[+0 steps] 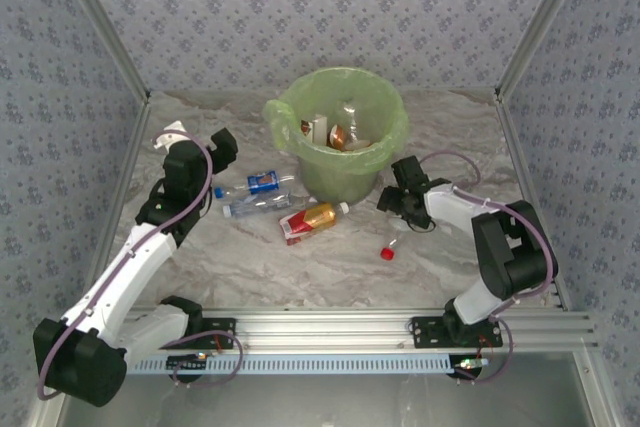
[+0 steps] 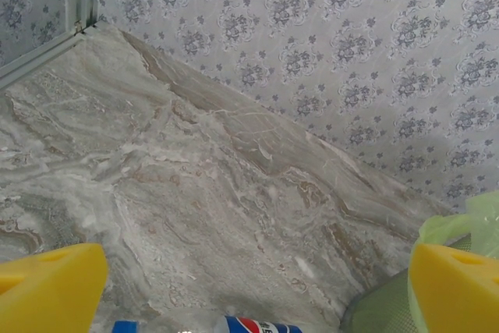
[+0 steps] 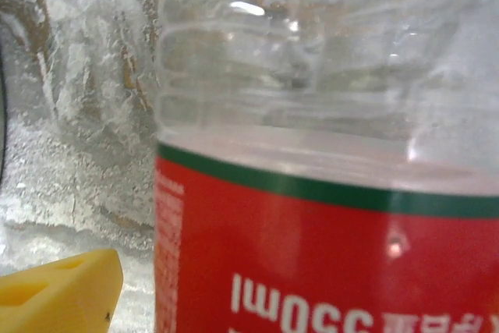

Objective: Put the plastic bottles in the bin

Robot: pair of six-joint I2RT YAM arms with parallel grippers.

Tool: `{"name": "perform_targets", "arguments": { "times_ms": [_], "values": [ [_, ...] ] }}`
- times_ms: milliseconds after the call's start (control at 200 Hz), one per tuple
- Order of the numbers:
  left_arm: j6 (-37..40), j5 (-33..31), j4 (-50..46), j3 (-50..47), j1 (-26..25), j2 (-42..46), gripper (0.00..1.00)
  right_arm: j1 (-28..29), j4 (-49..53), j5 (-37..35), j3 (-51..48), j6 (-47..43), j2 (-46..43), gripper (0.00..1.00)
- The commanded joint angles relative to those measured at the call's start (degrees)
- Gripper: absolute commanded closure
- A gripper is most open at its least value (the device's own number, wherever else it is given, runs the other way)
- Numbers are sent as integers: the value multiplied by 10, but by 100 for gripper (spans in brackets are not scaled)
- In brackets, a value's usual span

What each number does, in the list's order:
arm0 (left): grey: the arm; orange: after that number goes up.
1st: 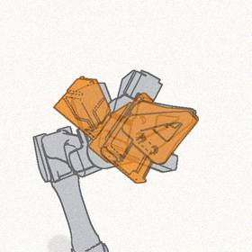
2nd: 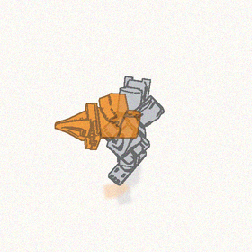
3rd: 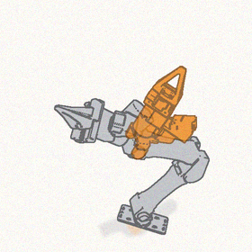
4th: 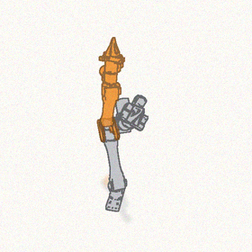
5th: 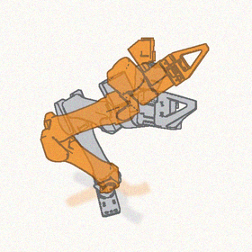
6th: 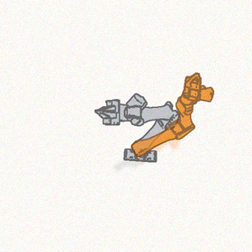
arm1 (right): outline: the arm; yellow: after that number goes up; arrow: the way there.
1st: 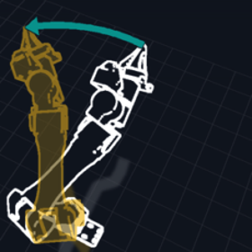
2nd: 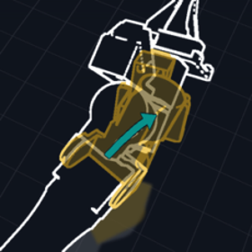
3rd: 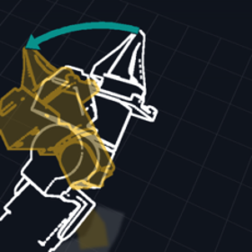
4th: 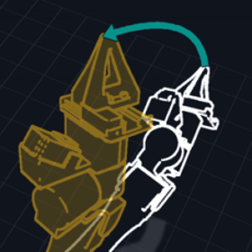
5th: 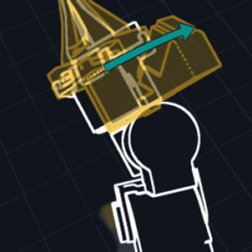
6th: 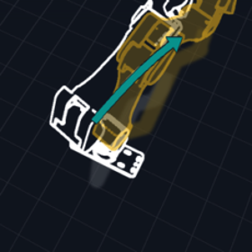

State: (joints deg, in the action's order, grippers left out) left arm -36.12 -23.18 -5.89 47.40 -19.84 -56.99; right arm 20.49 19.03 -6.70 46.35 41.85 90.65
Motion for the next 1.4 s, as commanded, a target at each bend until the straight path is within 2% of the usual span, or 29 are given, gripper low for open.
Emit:
{"name": "perform_targets", "arguments": {
  "times_ms": [0,180,505,1104,1394],
  "values": [
    [-9,7,2,0,7,4,1,6,0,-50,2,38,36,13],
    [-9,12,1,6,8,-7,1,23,-10,-67,-4,45,45,19],
    [-10,16,-1,10,9,-13,1,27,-36,-88,-33,38,10,31],
    [-15,25,2,17,10,-31,1,29,-87,-135,-112,52,-95,39],
    [-18,27,1,15,10,-32,1,30,-98,-166,-152,51,-198,43]
  ]
}}
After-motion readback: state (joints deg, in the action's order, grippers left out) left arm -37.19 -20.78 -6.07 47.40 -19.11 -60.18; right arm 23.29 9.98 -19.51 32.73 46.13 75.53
